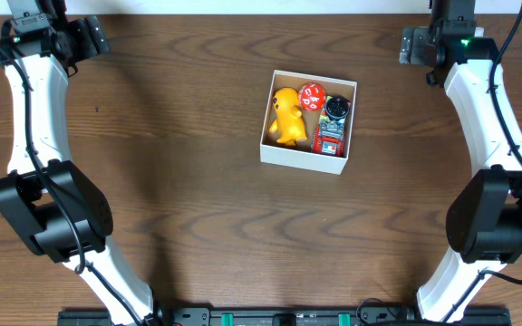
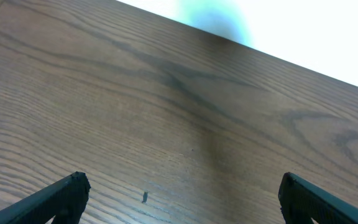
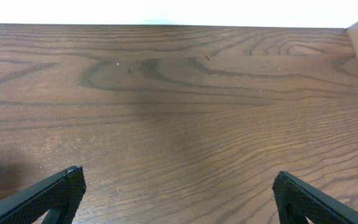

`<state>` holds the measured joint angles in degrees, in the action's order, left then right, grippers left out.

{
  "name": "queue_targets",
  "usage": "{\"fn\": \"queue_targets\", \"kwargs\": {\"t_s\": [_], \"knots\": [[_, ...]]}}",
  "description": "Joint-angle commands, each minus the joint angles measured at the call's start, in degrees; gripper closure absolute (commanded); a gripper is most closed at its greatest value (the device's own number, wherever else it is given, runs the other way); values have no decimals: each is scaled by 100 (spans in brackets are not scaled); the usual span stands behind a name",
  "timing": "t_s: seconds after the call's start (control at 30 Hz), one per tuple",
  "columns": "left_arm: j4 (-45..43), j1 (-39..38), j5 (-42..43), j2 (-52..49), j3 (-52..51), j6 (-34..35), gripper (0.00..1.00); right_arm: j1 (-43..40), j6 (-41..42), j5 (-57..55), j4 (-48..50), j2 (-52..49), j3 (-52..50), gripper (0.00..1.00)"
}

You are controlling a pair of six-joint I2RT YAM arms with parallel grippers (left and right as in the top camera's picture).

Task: Pack container

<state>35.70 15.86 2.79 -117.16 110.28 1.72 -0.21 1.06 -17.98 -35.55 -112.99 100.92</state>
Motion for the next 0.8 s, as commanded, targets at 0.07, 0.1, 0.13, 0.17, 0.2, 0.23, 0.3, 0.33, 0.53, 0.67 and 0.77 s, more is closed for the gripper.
{"fn": "queue_targets", "kwargs": {"t_s": [0.07,0.1,0.13,0.17,0.2,0.23,0.3,0.33,0.53,0.67,0.77], "knots": [[7,-2,-28,-9,31,76,2,-15,59,-42,-7,72,61,1],[7,-2,-28,-9,31,76,2,-17,59,-42,-7,72,61,1],[7,-2,-28,-9,31,76,2,-26,59,-42,-7,72,61,1],[7,-2,-28,-9,31,76,2,-26,59,-44,-7,72,61,1],[7,-2,-28,-9,31,76,2,-26,59,-42,-9,70,57,1],[7,-2,-28,-9,31,76,2,-26,59,-42,-9,70,55,1],[7,-2,-28,-9,31,76,2,-26,59,-42,-7,70,55,1],[7,-2,-28,-9,31,76,2,-26,61,-42,-7,70,55,1],[7,-2,-28,-9,31,76,2,-17,59,-44,-9,151,55,1],[9,-2,-28,-9,31,76,2,66,59,-168,-74,452,55,1],[7,-2,-28,-9,31,76,2,188,-35,-199,-181,835,55,1]]}}
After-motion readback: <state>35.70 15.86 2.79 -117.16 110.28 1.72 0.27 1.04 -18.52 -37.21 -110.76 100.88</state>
